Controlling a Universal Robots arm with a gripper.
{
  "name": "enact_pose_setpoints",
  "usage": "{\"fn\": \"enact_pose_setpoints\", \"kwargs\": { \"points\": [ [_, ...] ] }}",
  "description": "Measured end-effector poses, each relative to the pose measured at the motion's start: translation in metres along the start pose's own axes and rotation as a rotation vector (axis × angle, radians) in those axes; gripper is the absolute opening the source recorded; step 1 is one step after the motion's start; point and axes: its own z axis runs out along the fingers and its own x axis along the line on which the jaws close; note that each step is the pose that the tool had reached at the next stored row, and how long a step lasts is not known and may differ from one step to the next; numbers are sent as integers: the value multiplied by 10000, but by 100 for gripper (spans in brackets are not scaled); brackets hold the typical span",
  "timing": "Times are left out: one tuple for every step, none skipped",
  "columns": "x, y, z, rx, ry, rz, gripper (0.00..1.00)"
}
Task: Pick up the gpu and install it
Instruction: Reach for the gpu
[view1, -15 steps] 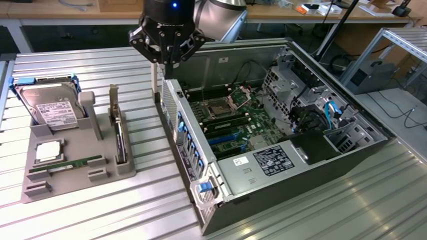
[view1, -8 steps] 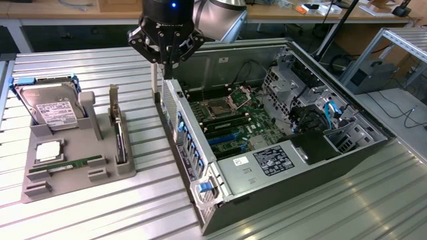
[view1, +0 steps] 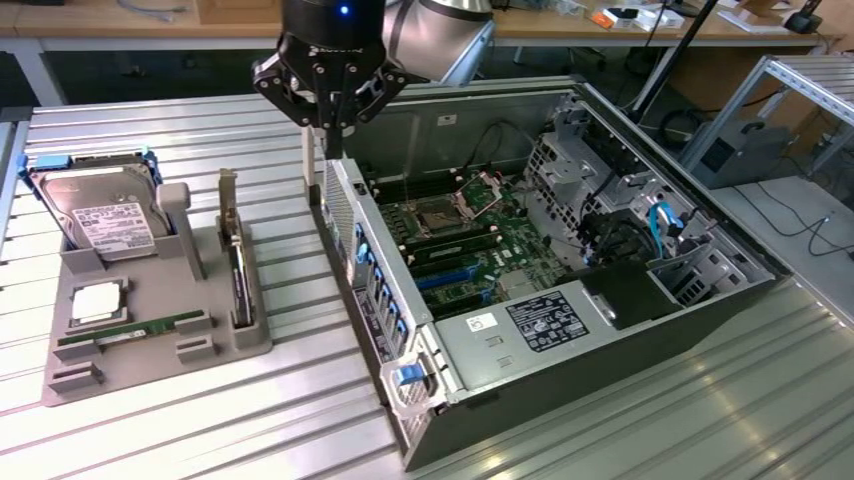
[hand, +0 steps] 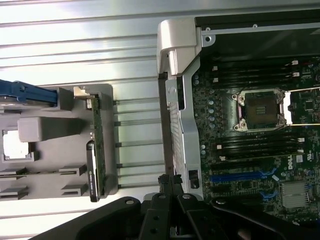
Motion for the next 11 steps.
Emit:
{"fn": "enact_pose_setpoints", "kwargs": {
  "points": [
    [3,0,0,0,0,0,11],
    [7,-1,0,0,0,0,11],
    [9,-1,0,0,0,0,11],
    [12,-1,-1,0,0,0,11],
    [16,-1,-1,0,0,0,11],
    [18,-1,0,0,0,0,11],
    [21,-2,-1,0,0,0,11],
    [23,-2,-1,0,0,0,11],
    [24,-2,-1,0,0,0,11],
    [26,-2,-1,0,0,0,11],
    [27,-2,-1,0,0,0,11]
  ]
}}
